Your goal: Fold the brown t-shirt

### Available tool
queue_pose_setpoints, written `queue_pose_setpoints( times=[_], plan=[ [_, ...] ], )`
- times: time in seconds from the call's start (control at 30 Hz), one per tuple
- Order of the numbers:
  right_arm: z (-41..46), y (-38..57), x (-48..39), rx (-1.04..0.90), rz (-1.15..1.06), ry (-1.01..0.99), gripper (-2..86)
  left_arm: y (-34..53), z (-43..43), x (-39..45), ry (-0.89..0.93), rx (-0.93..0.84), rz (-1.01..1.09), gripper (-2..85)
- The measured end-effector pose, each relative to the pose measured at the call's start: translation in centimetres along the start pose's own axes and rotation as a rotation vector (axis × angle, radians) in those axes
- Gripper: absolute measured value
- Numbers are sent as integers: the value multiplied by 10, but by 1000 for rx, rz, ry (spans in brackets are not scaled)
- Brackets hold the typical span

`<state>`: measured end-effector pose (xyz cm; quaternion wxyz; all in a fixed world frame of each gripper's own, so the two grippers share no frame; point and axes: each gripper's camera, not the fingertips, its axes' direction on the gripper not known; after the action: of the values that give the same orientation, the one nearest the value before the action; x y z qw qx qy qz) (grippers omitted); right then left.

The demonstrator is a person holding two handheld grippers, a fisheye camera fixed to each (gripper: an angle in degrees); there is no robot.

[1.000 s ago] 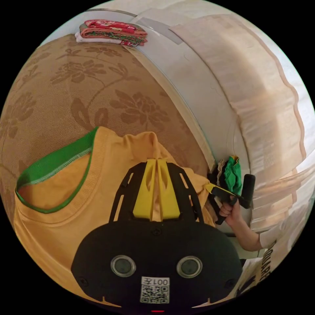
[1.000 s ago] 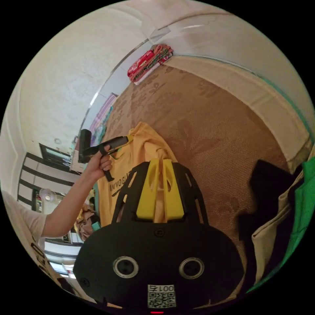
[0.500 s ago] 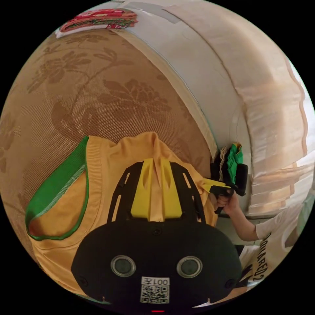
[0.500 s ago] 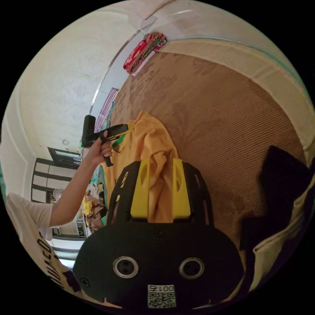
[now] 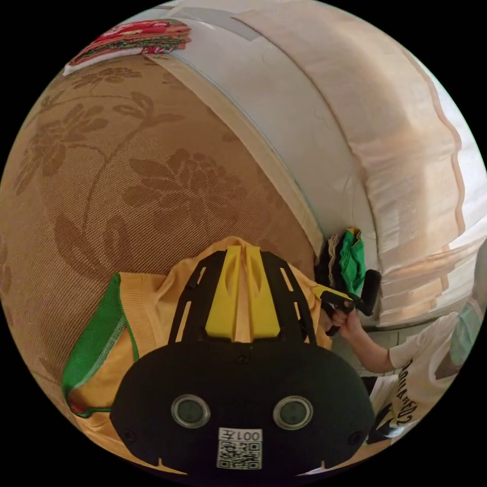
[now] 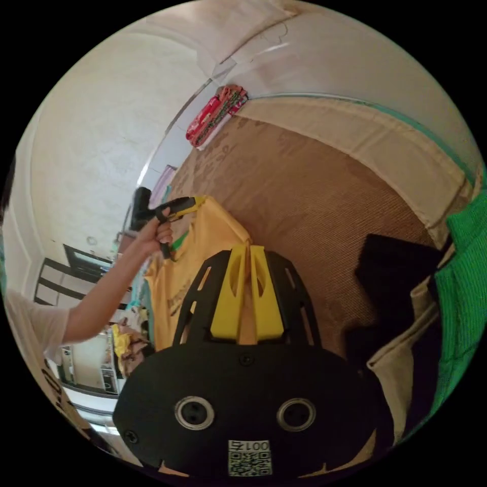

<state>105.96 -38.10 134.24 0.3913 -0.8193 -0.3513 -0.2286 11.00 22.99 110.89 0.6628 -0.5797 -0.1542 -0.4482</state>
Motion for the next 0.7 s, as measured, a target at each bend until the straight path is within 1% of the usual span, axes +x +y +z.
queue_pose_setpoints(
  times=[0.1, 0.13, 0.2, 0.23, 0.3, 0.33, 0.4, 0.43, 0.47, 0.5, 0.57, 0.63, 0.7],
  plan=[
    [11, 15, -8, 18, -46, 123, 8, -4, 16, 5, -44, -42, 31, -10],
    [13, 17, -11, 21, -60, 152, 7, -6, 24, 6, -87, -68, 42, -10],
    [28, 25, -21, -15, -126, 287, 7, -7, 36, 5, -135, -102, 35, -10],
    [32, 27, -23, -26, -133, 300, 7, -6, 42, 4, -134, -128, 25, -10],
    [33, 36, -27, -32, -137, 284, 8, 1, 43, 6, -133, -110, 19, -10],
    [31, 40, -28, -30, -141, 293, 8, 11, 38, 8, -147, -65, -3, -10],
    [15, 55, -31, -5, -137, 396, 10, 31, 25, 11, -169, 4, -22, -10],
    [10, 60, -32, -5, -150, 391, 11, 49, 16, 15, -193, 42, -20, -10],
    [0, 70, -37, -10, -198, 308, 15, 69, 9, 21, -205, 38, -5, -10],
    [-8, 82, -46, -26, -260, 179, 20, 80, 7, 24, -203, 31, 6, -10],
    [-13, 100, -65, -83, -364, 15, 33, 133, 8, 39, -168, -41, 48, -11],
    [-10, 123, -95, -163, -514, -47, 56, 179, 17, 50, -119, -118, 49, -12],
    [5, 155, -137, -287, -760, -81, 94, 228, 28, 61, -88, -193, 30, -12]
  ],
)
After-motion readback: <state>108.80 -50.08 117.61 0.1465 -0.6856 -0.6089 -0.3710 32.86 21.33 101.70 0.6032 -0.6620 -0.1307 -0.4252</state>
